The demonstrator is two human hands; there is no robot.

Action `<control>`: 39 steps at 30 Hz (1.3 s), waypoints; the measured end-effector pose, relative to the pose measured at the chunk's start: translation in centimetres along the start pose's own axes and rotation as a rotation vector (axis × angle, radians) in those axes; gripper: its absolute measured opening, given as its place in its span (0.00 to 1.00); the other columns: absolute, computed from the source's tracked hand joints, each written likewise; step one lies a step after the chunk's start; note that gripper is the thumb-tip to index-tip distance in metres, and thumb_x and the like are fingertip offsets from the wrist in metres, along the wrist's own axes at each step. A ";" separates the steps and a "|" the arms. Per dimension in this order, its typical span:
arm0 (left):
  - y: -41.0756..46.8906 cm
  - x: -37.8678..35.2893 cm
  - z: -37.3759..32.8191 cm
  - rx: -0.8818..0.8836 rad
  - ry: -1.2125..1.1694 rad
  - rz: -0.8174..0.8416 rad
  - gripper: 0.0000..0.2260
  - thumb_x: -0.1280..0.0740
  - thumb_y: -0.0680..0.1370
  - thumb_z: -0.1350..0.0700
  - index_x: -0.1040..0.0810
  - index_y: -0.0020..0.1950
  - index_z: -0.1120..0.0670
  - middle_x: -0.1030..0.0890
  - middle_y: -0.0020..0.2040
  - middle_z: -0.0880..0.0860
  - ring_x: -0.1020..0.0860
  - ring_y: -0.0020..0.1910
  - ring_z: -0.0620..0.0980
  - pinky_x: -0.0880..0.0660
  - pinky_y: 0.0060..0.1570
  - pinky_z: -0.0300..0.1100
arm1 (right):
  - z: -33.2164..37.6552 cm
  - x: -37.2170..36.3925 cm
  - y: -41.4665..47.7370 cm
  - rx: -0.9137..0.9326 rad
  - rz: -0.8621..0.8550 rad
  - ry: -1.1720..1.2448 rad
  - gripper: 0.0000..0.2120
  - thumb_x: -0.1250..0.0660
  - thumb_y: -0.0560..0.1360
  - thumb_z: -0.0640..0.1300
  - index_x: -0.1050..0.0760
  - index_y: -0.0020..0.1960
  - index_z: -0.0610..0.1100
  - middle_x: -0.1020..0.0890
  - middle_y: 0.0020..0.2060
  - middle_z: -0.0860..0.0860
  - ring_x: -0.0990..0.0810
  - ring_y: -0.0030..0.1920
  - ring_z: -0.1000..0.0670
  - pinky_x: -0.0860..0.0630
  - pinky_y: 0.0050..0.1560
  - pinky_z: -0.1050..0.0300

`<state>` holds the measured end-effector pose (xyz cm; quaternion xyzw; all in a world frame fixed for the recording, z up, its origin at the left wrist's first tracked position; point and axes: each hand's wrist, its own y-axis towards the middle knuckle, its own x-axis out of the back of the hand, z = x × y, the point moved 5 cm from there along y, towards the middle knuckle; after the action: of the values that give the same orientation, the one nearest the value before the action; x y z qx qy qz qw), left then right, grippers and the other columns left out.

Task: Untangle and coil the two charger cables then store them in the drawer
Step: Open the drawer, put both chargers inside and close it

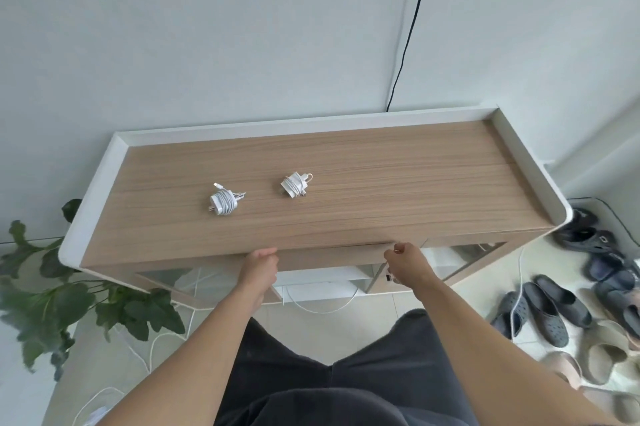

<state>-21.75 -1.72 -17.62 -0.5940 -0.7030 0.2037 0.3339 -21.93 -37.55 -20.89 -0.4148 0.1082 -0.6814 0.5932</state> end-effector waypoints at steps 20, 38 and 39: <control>3.1 3.6 2.5 0.100 0.062 -0.040 0.07 0.38 0.80 0.66 0.27 0.48 0.54 0.25 0.45 0.57 0.26 0.44 0.55 0.25 0.43 0.49 | 0.6 -0.9 0.0 -0.126 -0.020 0.058 0.21 0.35 0.83 0.41 0.33 0.74 0.42 0.22 0.47 0.48 0.11 0.59 0.35 0.14 0.55 0.39; 2.2 4.9 1.1 -0.438 0.698 -0.328 0.06 0.32 0.83 0.56 0.20 0.58 0.55 0.22 0.59 0.51 0.21 0.58 0.52 0.22 0.55 0.47 | 3.0 1.7 -1.6 0.266 -0.228 -0.559 0.15 0.35 0.84 0.48 0.21 0.68 0.42 0.20 0.65 0.43 0.20 0.66 0.38 0.21 0.66 0.42; 1.7 4.6 0.8 -0.484 0.724 -0.324 0.08 0.33 0.83 0.57 0.18 0.61 0.55 0.22 0.60 0.50 0.21 0.62 0.53 0.21 0.58 0.49 | 3.5 1.4 -2.0 0.302 -0.234 -0.578 0.15 0.35 0.85 0.48 0.20 0.67 0.43 0.18 0.63 0.44 0.21 0.66 0.39 0.21 0.66 0.43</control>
<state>-21.44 3.19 -18.34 -0.5703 -0.6522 -0.2416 0.4370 -20.86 -37.12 -16.82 -0.5078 -0.2146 -0.6075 0.5718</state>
